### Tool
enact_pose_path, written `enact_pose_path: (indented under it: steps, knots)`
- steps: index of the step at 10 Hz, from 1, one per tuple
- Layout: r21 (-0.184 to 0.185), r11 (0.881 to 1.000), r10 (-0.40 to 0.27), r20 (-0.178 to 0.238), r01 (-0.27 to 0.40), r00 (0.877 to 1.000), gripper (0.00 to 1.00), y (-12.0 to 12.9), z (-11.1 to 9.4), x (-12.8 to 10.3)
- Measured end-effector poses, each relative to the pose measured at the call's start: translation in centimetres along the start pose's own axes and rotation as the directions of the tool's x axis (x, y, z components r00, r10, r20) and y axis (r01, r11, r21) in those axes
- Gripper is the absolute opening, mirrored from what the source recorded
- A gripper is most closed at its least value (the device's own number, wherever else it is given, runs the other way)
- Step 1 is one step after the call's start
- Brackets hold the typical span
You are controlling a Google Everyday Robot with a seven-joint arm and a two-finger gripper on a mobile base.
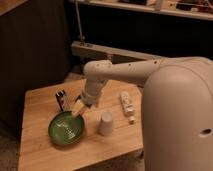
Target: Drag the ceramic bowl in a circle
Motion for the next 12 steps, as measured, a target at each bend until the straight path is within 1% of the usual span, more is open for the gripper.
enact_pose_path:
  steps: [2,4,7,9,11,12]
  knots:
    - [-0.010,1.000,-0.027,0.022,0.027,0.999,0.80,-0.1,1.1,0.4]
    - [-0.001,0.998,-0.056,0.031,0.056,0.998,0.80,0.5,1.8,0.2]
    - [0.027,0.997,-0.069,0.007,0.069,0.998,0.80,1.1,3.6,-0.4]
    - [0.036,0.997,-0.068,-0.006,0.068,0.998,0.80,1.1,4.6,-1.0]
    - [0.034,0.997,-0.066,-0.020,0.066,0.998,0.80,1.0,5.6,-1.7]
    - [0.026,0.997,-0.068,-0.030,0.069,0.997,0.80,1.1,6.1,-2.0]
